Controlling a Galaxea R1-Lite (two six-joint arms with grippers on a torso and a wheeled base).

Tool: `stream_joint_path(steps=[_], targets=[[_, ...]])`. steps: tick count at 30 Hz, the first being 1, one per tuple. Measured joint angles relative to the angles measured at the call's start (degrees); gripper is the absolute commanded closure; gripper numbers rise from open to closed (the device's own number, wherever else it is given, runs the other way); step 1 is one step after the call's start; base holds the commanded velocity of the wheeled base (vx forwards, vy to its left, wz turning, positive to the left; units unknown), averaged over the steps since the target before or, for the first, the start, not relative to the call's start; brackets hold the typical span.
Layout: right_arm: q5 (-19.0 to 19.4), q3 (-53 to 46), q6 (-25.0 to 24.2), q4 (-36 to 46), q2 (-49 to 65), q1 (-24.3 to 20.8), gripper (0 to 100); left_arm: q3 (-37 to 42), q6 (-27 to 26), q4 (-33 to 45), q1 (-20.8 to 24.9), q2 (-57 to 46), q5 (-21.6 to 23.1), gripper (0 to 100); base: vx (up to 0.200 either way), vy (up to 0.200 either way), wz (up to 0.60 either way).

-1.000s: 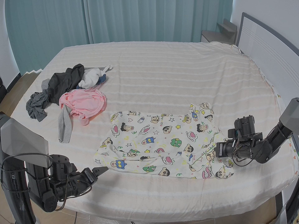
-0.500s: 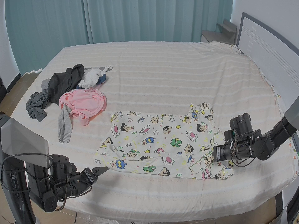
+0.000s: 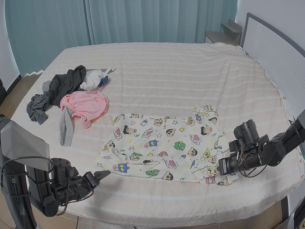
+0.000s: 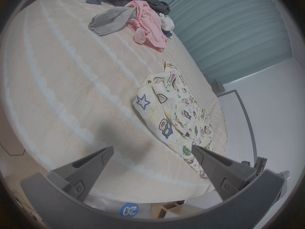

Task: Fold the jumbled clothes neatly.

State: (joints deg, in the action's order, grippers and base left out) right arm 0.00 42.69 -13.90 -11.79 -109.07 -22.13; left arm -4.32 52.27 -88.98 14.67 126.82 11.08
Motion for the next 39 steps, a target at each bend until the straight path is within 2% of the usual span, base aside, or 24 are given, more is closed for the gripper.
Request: stream_joint_path(steps=[14,23,24,34,39], targets=[[-0.29,-4.05,-2.00,-0.55,-3.72,0.35,100,0.00,0.00,0.00,0.02,0.00,-0.02,0,0.000,0.000,0.00],[-0.43,-5.33,-3.15,-7.40,-7.33,1.97,100,0.00,0.00,0.00,0.02,0.00,-0.02,0,0.000,0.000,0.00],[-0.43,-5.60,-3.17,-7.94,-7.72,2.06,0,0.00,0.00,0.00,0.02,0.00,0.00,0,0.000,0.000,0.00],[-0.68,-7.67,-3.17,-9.47,-9.70,2.36,0,0.00,0.00,0.00,0.02,0.00,0.00,0,0.000,0.000,0.00],[-3.61,-8.05,-2.96,-9.45,-8.40,2.93,0,0.00,0.00,0.00,0.02,0.00,-0.02,0,0.000,0.000,0.00]])
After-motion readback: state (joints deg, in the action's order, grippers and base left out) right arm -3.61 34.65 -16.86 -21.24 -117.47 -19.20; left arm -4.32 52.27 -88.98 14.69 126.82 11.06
